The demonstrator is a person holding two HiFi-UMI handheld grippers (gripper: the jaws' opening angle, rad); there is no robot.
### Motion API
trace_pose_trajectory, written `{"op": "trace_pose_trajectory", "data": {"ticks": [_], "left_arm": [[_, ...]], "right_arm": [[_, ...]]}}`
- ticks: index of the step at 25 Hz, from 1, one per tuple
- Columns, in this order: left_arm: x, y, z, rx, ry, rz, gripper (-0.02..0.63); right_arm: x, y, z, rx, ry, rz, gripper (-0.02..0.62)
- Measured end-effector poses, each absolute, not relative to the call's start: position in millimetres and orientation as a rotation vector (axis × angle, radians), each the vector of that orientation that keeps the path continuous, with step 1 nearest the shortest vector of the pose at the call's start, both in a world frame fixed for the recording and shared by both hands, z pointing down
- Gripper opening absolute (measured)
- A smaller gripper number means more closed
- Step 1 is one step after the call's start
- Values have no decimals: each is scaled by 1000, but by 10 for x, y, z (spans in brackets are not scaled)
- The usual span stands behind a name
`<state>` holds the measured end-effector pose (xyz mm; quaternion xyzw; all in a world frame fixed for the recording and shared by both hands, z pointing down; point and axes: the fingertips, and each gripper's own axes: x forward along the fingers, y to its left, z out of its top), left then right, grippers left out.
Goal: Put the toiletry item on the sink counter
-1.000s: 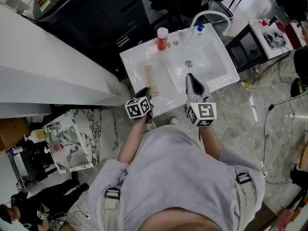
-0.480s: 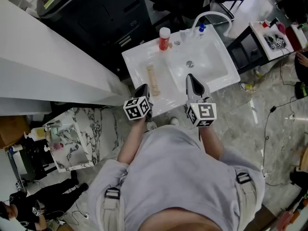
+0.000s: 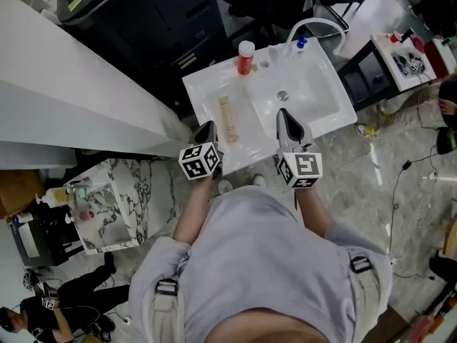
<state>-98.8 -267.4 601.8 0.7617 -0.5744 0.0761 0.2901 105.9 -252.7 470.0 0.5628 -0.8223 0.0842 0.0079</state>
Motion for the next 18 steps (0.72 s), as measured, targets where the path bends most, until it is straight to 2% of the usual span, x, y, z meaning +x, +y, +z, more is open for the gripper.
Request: {"op": "trace_pose_trajectory", "data": {"ticks": [18], "left_arm": [[-1114, -2657, 5255, 2187, -1689, 145, 6]], "right_arm": [[985, -2500, 4560, 1759, -2597, 241, -2]]}}
